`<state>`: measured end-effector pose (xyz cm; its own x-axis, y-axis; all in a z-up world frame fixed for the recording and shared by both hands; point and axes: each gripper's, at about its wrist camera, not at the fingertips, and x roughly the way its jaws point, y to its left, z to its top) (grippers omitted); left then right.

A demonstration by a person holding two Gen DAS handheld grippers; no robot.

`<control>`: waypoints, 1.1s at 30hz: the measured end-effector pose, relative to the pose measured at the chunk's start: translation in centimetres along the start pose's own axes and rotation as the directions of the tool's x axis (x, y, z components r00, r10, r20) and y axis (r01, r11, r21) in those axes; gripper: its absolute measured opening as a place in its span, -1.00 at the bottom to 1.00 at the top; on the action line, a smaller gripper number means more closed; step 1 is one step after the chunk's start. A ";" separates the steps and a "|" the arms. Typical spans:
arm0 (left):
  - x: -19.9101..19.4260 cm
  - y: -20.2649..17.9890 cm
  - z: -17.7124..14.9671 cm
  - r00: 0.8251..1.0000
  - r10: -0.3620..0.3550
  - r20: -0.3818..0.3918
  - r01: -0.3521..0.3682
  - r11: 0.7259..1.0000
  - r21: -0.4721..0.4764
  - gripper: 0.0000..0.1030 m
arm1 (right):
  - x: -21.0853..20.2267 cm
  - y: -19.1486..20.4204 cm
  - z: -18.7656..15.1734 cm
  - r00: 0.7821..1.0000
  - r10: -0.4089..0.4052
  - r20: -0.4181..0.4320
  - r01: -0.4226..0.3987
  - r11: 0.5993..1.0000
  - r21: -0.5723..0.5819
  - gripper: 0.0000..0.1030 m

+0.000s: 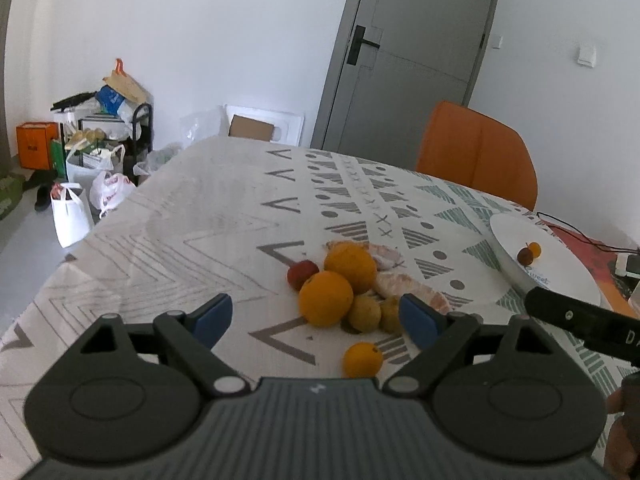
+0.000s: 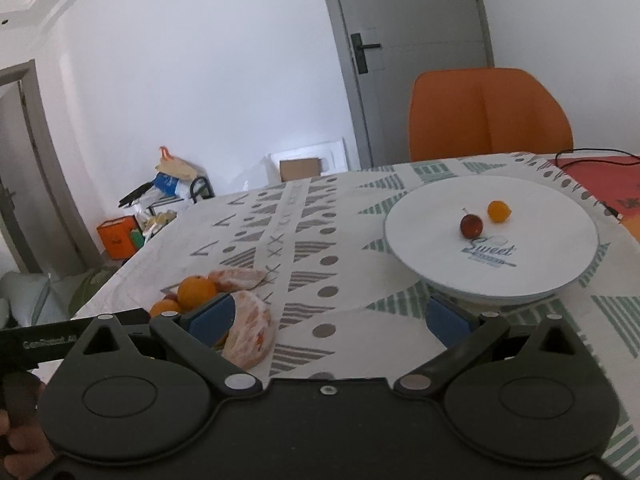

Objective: Organize fruits
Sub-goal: 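Move both grippers back to the fruit cluster, then grasp an apricot with the left gripper while the right gripper grasps a kiwi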

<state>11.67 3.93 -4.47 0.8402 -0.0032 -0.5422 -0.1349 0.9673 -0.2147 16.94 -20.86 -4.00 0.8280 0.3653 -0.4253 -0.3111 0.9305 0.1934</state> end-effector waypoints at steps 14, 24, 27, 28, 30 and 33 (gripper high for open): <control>1.6 -0.4 -1.6 0.993 -0.078 -0.089 0.081 0.996 0.028 -0.57 | 1.7 1.3 -0.1 0.999 0.018 -0.044 -0.020 0.999 -0.028 1.00; 0.9 1.5 -0.7 0.998 -0.047 -0.047 0.046 0.999 -0.020 -0.57 | 2.3 3.7 -0.1 0.995 0.094 -0.035 -0.097 0.988 -0.119 0.82; 0.7 2.2 -0.4 0.999 -0.032 -0.036 0.031 0.999 -0.034 -0.57 | 2.9 4.7 0.0 0.991 0.125 -0.053 -0.131 0.980 -0.151 0.46; 0.6 2.5 -0.4 0.999 -0.028 -0.033 0.027 0.999 -0.038 -0.57 | 3.0 5.0 0.0 0.990 0.132 -0.054 -0.139 0.977 -0.159 0.41; 0.4 2.9 -0.2 0.999 -0.018 -0.026 0.017 0.999 -0.047 -0.57 | 3.3 5.7 0.1 0.988 0.142 -0.053 -0.150 0.973 -0.178 0.21; 0.2 3.8 -0.2 1.000 -0.005 -0.020 0.004 0.998 -0.064 -0.57 | 3.9 6.7 0.2 0.985 0.158 -0.074 -0.170 0.964 -0.202 -0.05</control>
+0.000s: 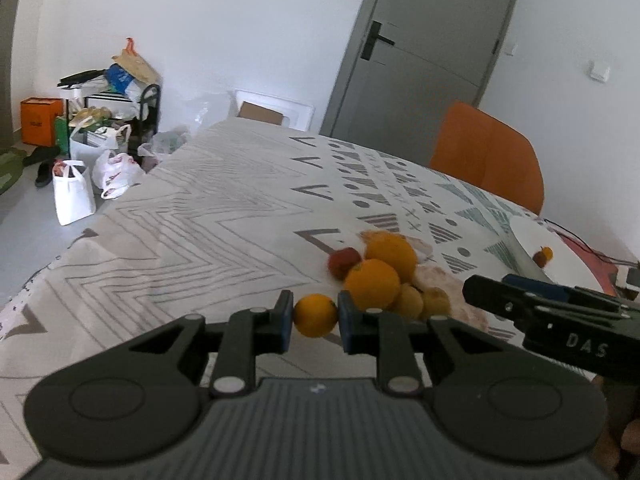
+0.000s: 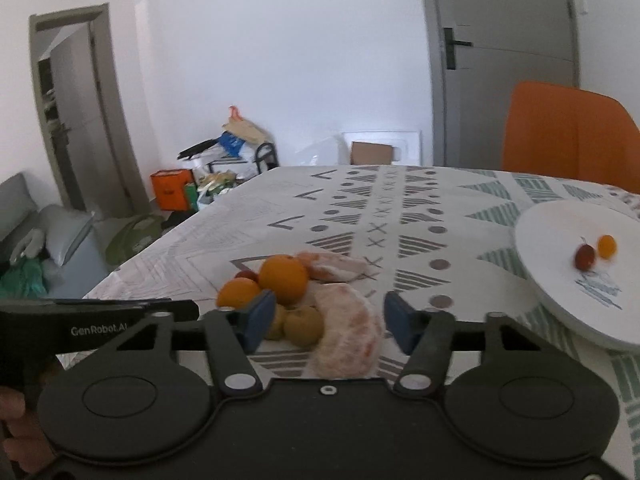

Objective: Organize fruits
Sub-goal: 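Grasp an apricot with the left gripper while the right gripper grasps a kiwi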

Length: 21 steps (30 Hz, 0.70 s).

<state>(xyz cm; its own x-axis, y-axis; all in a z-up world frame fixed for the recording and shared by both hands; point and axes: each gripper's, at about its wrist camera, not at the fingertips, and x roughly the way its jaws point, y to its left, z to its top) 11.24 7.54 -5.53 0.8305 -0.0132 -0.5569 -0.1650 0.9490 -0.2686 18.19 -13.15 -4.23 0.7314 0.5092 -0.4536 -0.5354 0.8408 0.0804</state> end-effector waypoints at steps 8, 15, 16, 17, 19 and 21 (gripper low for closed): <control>-0.4 1.7 0.1 0.999 0.031 0.010 -0.031 0.999 -0.035 -0.57 | 1.8 1.0 -0.1 0.999 0.012 -0.043 -0.014 1.000 -0.028 -0.14; -0.5 2.1 0.3 0.999 0.039 0.010 -0.038 0.998 -0.046 -0.57 | 2.3 1.0 -0.4 0.998 0.019 -0.067 -0.022 0.999 -0.035 -0.62; -0.6 2.1 0.3 0.999 0.038 0.011 -0.037 0.998 -0.046 -0.57 | 2.2 0.9 -0.4 0.997 0.027 -0.070 -0.029 0.999 -0.029 -0.62; -0.6 1.9 0.4 0.999 0.035 0.014 -0.034 0.998 -0.044 -0.57 | 2.2 0.7 -0.3 0.997 0.033 -0.074 -0.034 0.999 -0.022 -0.62; -0.8 1.6 0.4 0.999 0.032 0.020 -0.031 0.999 -0.038 -0.57 | 1.8 0.4 -0.3 0.997 0.037 -0.072 -0.038 0.999 -0.013 -0.63; -0.9 1.4 0.4 0.999 0.026 0.022 -0.025 0.999 -0.033 -0.57 | 1.2 0.2 -0.3 0.998 0.034 -0.058 -0.034 0.999 -0.006 -0.63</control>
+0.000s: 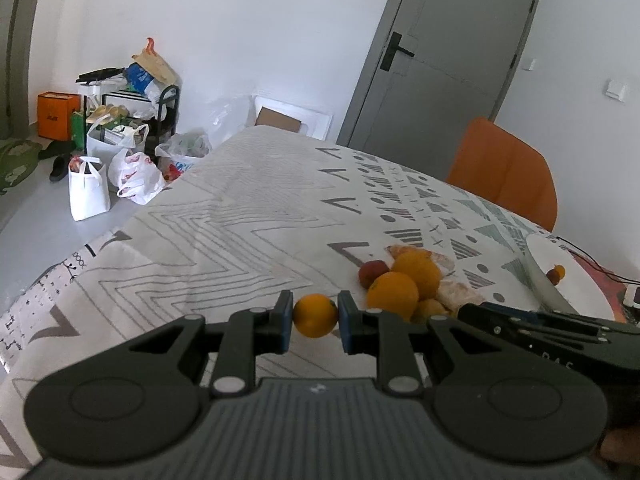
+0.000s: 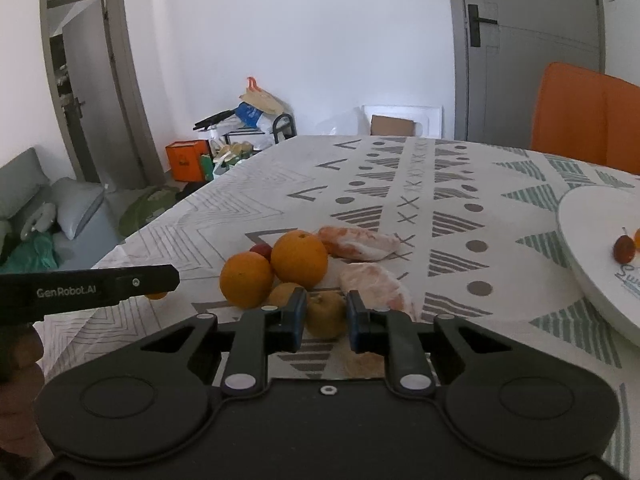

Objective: Organize fruits
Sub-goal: 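Grasp an apricot with the left gripper while the right gripper grasps a kiwi, then carry the apricot and kiwi to the white plate and release both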

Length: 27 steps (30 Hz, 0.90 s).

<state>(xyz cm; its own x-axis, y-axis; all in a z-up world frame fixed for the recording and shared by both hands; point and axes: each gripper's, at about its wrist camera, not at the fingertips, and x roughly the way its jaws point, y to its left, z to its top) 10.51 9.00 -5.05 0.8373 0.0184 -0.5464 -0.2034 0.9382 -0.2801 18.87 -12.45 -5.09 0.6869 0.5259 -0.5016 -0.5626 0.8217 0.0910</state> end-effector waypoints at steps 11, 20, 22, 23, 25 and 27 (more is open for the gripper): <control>0.5 -3.1 0.4 0.999 -0.049 -0.014 0.049 0.997 0.055 -0.57 | -3.4 -2.8 0.1 0.994 -0.065 0.089 0.059 0.996 0.064 -0.62; 0.8 -7.2 0.5 0.993 -0.111 -0.033 0.115 0.983 0.146 -0.57 | -5.5 -6.0 -0.4 0.978 -0.150 0.145 0.129 0.980 0.149 -0.62; 0.6 -8.1 0.9 0.991 -0.130 -0.025 0.132 0.975 0.177 -0.57 | -6.2 -6.8 -0.5 0.973 -0.170 0.155 0.144 0.976 0.164 -0.62; 0.6 -8.6 1.2 0.991 -0.135 -0.019 0.136 0.972 0.191 -0.57 | -6.5 -7.1 -0.6 0.971 -0.178 0.160 0.150 0.974 0.170 -0.62; 0.7 -9.6 1.6 0.991 -0.135 -0.017 0.136 0.968 0.213 -0.57 | -7.2 -7.9 -0.9 0.965 -0.190 0.180 0.156 0.970 0.184 -0.62; 0.9 -10.7 1.8 0.990 -0.136 -0.018 0.137 0.962 0.237 -0.57 | -7.8 -9.0 -1.2 0.961 -0.200 0.194 0.159 0.965 0.208 -0.62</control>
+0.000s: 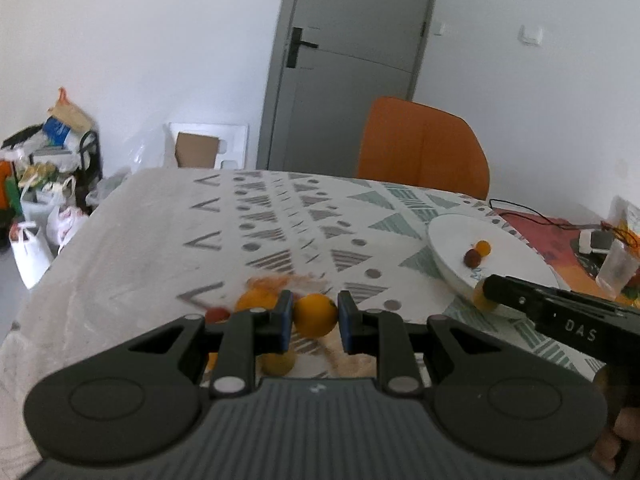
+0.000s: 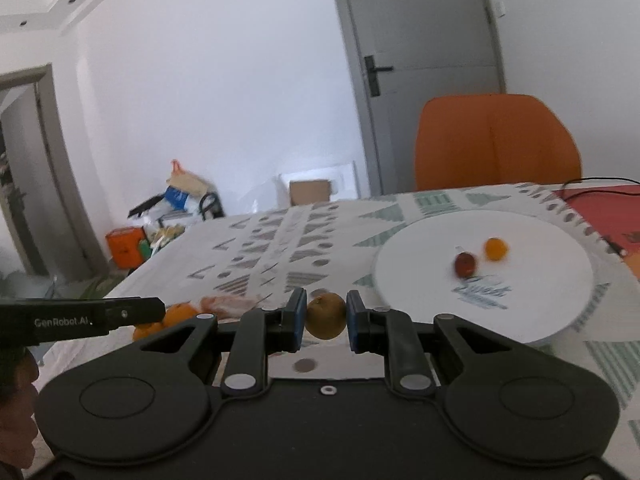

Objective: Organize fruits
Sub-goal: 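Carry the apricot and kiwi to the white plate and release both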

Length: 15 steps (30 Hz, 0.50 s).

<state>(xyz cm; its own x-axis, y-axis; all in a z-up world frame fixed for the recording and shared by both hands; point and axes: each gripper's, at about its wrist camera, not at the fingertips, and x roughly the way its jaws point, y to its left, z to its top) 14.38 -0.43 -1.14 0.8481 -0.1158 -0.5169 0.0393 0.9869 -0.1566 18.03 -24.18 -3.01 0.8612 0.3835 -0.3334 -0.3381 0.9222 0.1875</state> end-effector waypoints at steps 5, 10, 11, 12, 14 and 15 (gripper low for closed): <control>1.0 -2.6 0.7 1.000 -0.022 0.005 0.022 0.999 0.043 -0.57 | -0.8 -2.4 0.1 1.000 -0.018 0.017 0.017 0.999 0.040 -0.62; 2.0 -5.1 1.2 0.999 -0.050 0.003 0.050 0.996 0.072 -0.57 | -1.4 -4.6 0.1 0.999 -0.044 0.029 0.042 0.996 0.073 -0.62; 2.2 -5.6 1.3 0.999 -0.054 0.002 0.054 0.995 0.081 -0.57 | -1.4 -5.0 0.1 0.998 -0.049 0.032 0.047 0.996 0.078 -0.64; 2.4 -6.1 1.4 0.998 -0.061 0.002 0.060 0.994 0.090 -0.57 | -1.5 -5.3 0.2 0.998 -0.054 0.033 0.051 0.995 0.085 -0.77; 2.9 -6.9 1.5 0.998 -0.069 0.000 0.069 0.992 0.102 -0.57 | -1.6 -6.0 0.2 0.997 -0.060 0.038 0.056 0.994 0.097 -0.79; 3.1 -7.3 1.6 0.997 -0.074 -0.002 0.074 0.991 0.109 -0.57 | -1.6 -6.3 0.3 0.997 -0.064 0.043 0.060 0.993 0.099 -0.79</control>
<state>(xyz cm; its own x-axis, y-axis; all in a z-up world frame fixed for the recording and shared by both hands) 17.59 -7.79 -0.28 0.8418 -0.1886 -0.5059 0.1592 0.9820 -0.1013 18.88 -30.67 -3.40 0.8968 0.3211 -0.3043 -0.2470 0.9341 0.2577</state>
